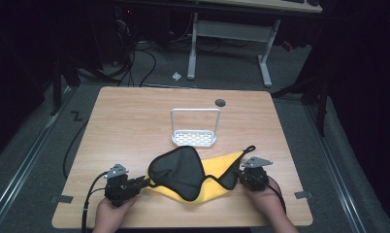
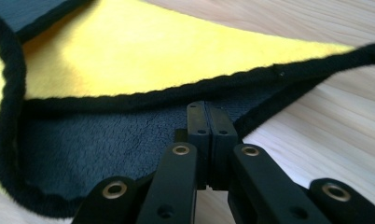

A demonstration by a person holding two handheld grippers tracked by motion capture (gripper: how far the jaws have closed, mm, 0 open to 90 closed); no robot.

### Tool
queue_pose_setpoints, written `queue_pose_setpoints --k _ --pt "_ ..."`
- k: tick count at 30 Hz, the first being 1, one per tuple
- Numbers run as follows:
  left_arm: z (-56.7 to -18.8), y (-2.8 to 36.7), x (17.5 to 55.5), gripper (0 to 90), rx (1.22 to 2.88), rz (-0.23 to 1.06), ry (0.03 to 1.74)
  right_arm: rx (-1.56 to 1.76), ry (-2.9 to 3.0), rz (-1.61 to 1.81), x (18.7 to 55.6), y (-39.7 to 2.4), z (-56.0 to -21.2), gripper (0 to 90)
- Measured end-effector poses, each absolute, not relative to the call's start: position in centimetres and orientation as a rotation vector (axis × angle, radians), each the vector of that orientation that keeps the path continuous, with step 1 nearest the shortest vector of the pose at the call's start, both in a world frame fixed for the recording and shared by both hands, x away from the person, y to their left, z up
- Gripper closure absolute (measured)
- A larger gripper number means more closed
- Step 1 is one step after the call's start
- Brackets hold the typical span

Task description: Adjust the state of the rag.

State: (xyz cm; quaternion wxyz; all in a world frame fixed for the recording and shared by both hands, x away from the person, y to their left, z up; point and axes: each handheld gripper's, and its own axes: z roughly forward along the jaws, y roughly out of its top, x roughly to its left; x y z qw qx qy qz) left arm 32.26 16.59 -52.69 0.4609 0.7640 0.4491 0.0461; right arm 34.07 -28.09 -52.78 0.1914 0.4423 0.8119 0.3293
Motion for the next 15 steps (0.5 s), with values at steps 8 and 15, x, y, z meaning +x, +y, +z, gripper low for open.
queue_pose_setpoints --k 8,15 --pt "-53.7 15.9 30.6 73.2 1.943 0.106 1.132 1.284 2.229 0.908 34.6 -29.4 -52.8 89.9" --pt "-52.7 17.1 30.7 64.9 1.849 0.14 1.149 1.276 2.234 0.897 34.8 -29.3 -52.8 89.5"
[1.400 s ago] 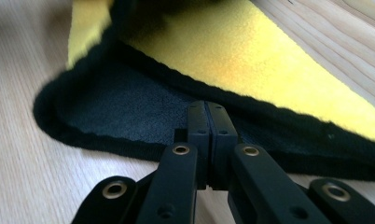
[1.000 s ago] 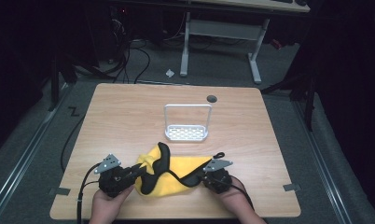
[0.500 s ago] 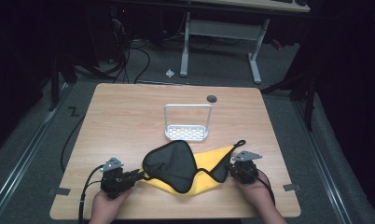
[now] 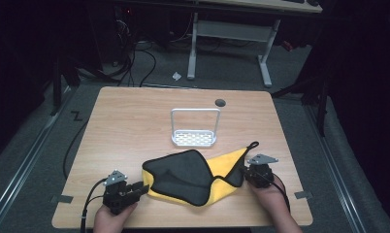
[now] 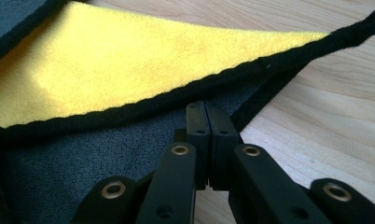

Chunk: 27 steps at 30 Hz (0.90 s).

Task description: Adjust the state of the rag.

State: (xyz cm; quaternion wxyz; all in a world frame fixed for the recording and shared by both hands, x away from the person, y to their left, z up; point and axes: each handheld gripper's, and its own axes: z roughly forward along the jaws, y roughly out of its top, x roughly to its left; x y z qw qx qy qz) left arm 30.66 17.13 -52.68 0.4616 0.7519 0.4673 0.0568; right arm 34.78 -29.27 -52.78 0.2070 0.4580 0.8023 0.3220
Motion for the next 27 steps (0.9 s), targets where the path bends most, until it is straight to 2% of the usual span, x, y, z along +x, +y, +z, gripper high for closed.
queue_pose_setpoints --k 4,10,12,14,16,17,20,21,22,27 --pt "-50.6 17.2 30.6 62.4 1.813 0.216 1.103 1.277 2.234 0.9 34.9 -29.3 -52.8 89.0" --pt "-48.3 15.9 30.8 60.5 1.822 0.267 1.012 1.269 2.224 0.89 34.7 -29.2 -52.6 85.3" --pt "-47.5 14.9 32.2 60.9 1.856 0.275 0.98 1.271 2.213 0.891 34.5 -29.2 -52.4 85.3" --pt "-47.5 14.6 33.0 63.9 1.876 0.276 0.974 1.27 2.206 0.911 34.3 -29.2 -52.1 85.4" --pt "-48.5 13.7 35.7 70.2 1.988 0.25 0.998 1.265 2.209 0.938 34.1 -29.1 -51.8 85.5" --pt "-48.5 13.7 35.7 72.9 1.988 0.25 0.998 1.265 2.209 0.938 34.1 -29.1 -51.8 85.5" --pt "-50.8 12.8 38.3 77.6 2.139 0.181 1.031 1.234 2.252 0.977 33.2 -28.0 -51.5 85.6" --pt "-50.8 12.8 38.3 78.3 2.139 0.181 1.031 1.221 2.264 0.971 33.1 -27.7 -51.5 85.6" --pt "-51.9 12.3 38.5 79.8 2.225 0.214 1.038 1.213 2.274 0.964 33.0 -27.5 -51.6 85.5" --pt "-52.3 13.1 38.0 84.8 2.164 0.224 1.069 1.198 2.333 0.934 33.1 -27.0 -52.2 86.9"
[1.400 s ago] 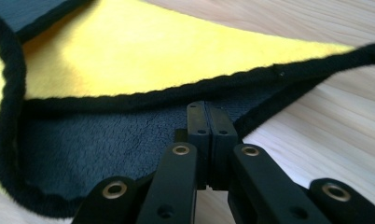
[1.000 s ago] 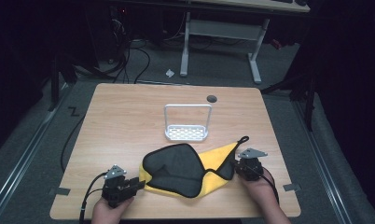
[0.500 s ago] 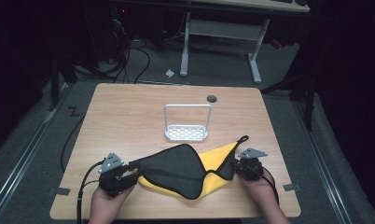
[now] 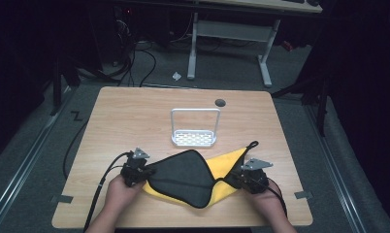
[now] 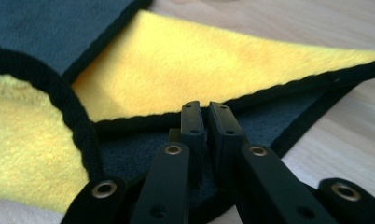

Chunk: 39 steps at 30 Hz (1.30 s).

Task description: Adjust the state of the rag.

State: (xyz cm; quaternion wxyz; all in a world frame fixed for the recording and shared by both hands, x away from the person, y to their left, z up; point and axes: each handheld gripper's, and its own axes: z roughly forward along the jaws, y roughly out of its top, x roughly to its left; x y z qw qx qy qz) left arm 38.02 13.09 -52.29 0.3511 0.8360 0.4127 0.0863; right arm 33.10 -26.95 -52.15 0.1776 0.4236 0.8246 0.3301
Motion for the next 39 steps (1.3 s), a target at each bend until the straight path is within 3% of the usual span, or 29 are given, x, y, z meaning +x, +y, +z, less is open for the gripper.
queue_pose_setpoints --k 13,21,30,35,39 --pt "-53.0 17.2 33.2 86.6 2.057 0.245 1.132 1.236 2.308 0.849 33.7 -27.3 -52.4 90.0" --pt "-52.9 16.9 29.5 83.4 2.049 0.101 1.06 1.282 2.231 0.814 35.0 -28.9 -52.5 90.0" --pt "-49.8 17.2 31.1 82.0 1.945 0.192 1.022 1.301 2.187 0.78 35.5 -29.4 -52.1 90.0" --pt "-50.8 13.8 33.9 81.4 1.982 0.139 0.986 1.257 2.175 0.832 34.4 -28.7 -51.1 90.0" --pt "-51.4 10.1 35.6 80.6 2.075 0.178 0.937 1.26 2.192 0.826 34.3 -28.5 -51.4 90.0"
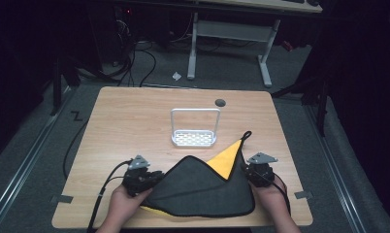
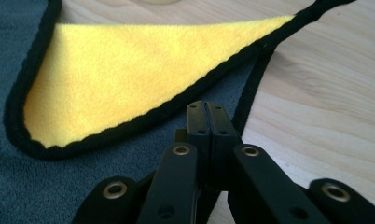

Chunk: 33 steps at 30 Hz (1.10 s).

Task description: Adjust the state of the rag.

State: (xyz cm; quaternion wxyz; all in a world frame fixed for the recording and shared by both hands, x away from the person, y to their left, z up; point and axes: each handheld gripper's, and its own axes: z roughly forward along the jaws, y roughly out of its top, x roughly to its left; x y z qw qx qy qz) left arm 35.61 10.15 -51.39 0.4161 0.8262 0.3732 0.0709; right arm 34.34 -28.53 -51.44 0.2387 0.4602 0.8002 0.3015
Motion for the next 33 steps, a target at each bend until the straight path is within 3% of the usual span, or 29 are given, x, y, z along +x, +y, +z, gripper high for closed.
queue_pose_setpoints --k 4,8,17,33 --pt "-52.6 8.2 36.6 80.3 2.163 0.205 0.943 1.262 2.199 0.835 34.4 -28.6 -51.6 90.0" --pt "-52.9 8.0 36.4 85.9 2.145 0.243 0.944 1.253 2.217 0.833 34.3 -28.5 -51.9 90.0" --pt "-53.2 9.4 36.5 88.9 2.081 0.299 1.042 1.228 2.262 0.842 34.1 -27.7 -52.2 90.0" --pt "-53.2 17.1 36.5 89.8 1.948 0.422 1.301 1.242 2.277 0.832 34.0 -27.6 -52.4 90.0"
